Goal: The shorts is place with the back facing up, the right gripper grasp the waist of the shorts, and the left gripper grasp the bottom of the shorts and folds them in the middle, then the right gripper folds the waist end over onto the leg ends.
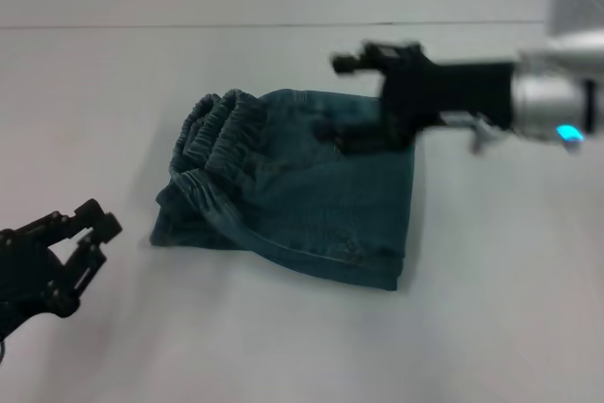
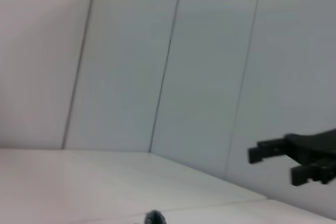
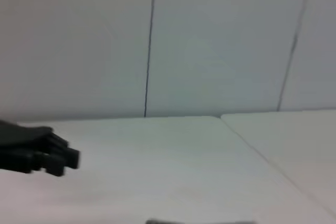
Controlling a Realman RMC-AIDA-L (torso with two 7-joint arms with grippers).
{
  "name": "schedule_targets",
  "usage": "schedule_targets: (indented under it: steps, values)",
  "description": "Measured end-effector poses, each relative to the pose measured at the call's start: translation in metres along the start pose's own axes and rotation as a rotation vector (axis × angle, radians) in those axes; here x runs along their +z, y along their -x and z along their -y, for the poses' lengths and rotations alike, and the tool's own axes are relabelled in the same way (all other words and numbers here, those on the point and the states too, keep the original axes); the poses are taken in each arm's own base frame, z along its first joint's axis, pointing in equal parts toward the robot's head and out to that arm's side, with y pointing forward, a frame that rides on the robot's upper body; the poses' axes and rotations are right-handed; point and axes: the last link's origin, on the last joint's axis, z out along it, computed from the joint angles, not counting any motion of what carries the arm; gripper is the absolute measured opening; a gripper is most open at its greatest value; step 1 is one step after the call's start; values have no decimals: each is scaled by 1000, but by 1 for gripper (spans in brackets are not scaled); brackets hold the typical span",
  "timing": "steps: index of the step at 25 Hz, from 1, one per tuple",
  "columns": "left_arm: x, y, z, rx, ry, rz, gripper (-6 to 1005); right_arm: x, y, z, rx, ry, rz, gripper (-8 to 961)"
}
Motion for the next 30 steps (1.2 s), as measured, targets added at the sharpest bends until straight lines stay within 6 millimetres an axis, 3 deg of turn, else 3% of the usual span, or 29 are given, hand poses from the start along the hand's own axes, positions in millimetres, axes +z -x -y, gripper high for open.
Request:
schedule_targets:
  steps: [1,9,14,20,23,30]
  values:
    - [1,0,0,-1,6,6,137,-9,-12,-7,46,-8,15,892]
    - [24,-2,2,-49,180,161,437,-70,-91,-69,163,-134,117,909]
    - [39,-4,1,-58,300,268,547,-95,-125,-97,199,-223,140,913]
    - [46,-6,-3,-59,380,320,679,-110,-147,-119,192,-280,163,906]
    - [45,-9,-3,-57,398,326,892,-111,-154,-125,179,-260,127,906]
    - [43,-11,-1,-77,427,380,936,-115,-159,-130,182,-227,90,906]
